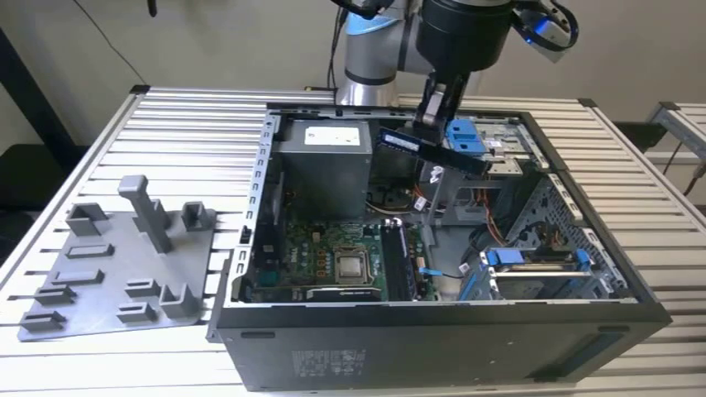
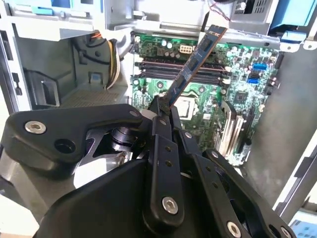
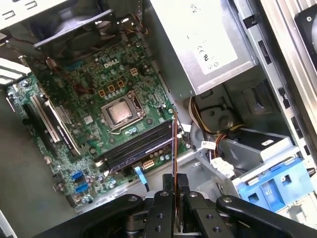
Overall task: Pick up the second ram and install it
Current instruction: 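Insert the second ram into the second slot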
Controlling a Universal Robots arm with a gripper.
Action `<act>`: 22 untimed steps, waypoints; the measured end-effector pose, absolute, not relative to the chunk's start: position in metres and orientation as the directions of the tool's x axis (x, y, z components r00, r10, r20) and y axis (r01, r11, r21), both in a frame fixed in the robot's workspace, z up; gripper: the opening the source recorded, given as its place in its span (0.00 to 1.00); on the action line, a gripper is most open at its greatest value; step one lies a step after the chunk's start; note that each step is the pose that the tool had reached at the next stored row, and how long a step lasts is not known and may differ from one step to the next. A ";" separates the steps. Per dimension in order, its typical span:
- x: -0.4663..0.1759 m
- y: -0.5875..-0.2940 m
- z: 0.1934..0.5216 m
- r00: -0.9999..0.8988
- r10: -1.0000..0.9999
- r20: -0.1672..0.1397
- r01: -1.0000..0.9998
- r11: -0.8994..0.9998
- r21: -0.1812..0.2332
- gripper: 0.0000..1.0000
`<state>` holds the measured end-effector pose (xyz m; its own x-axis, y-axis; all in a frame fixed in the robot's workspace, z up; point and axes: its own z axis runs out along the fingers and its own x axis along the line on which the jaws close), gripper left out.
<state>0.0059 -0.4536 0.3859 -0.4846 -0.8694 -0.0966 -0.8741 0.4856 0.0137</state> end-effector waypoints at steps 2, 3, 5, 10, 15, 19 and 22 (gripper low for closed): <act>0.006 -0.454 0.386 -0.509 -0.855 -0.097 -0.860 0.510 0.014 0.14; 0.006 -0.454 0.386 -0.521 -0.848 -0.097 -0.853 0.522 0.014 0.14; 0.006 -0.454 0.386 -0.545 -0.833 -0.097 -0.838 0.546 0.014 0.14; 0.006 -0.454 0.386 -0.610 -0.786 -0.097 -0.791 0.612 0.014 0.14; 0.006 -0.454 0.386 -0.672 -0.734 -0.097 -0.738 0.675 0.014 0.14; 0.006 -0.454 0.386 -0.716 -0.691 -0.096 -0.695 0.719 0.014 0.14; 0.006 -0.454 0.386 -0.747 -0.658 -0.097 -0.662 0.750 0.014 0.14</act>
<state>0.0059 -0.4536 0.3856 -0.7471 -0.6576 -0.0966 -0.6616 0.7497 0.0137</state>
